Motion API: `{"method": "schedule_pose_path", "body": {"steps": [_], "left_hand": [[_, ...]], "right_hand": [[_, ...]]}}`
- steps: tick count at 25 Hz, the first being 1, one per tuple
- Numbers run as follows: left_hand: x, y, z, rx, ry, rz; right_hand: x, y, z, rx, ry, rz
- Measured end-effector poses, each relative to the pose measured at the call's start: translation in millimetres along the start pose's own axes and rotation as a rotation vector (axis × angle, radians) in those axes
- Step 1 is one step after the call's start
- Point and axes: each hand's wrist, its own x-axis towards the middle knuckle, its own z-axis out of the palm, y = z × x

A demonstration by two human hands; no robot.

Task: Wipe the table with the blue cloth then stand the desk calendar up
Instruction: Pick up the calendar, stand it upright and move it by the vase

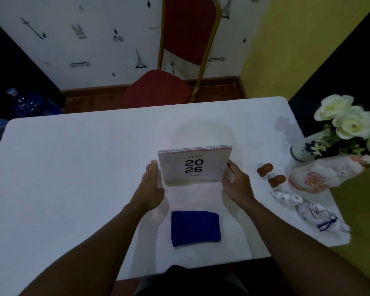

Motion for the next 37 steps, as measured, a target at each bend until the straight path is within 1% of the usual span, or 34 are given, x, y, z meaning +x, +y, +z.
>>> {"method": "schedule_pose_path", "body": {"steps": [2,3,5,7,12,16,19,22,26,31,37], "left_hand": [[-9,20,-10,-0.174,0.079,0.123],[-14,30,-15,-0.251,0.076,0.151],[-23,45,-21,-0.387,0.021,0.146],[-30,50,-22,-0.463,0.005,0.139],[-29,51,-14,-0.566,0.030,0.084],[-22,56,-11,-0.586,0.084,0.075],[-6,68,-12,-0.546,0.095,0.101],[18,94,-13,-0.507,0.058,0.127],[54,140,-5,-0.479,-0.016,0.169],[93,195,16,-0.465,-0.060,0.216],[126,221,43,-0.515,-0.072,0.161]], "right_hand": [[-5,-12,10,0.100,0.064,0.019],[-8,-19,14,0.167,0.089,0.025],[-12,-31,21,0.284,0.130,0.034],[-14,-40,26,0.354,0.153,0.038],[-10,-43,23,0.361,0.133,0.075],[-6,-44,14,0.386,0.103,0.097],[0,-48,-1,0.422,0.121,0.094],[10,-48,-27,0.453,0.176,0.088],[24,-41,-71,0.411,0.300,0.132],[41,-14,-112,0.542,0.434,0.160],[49,7,-127,0.552,0.470,0.220]]}}
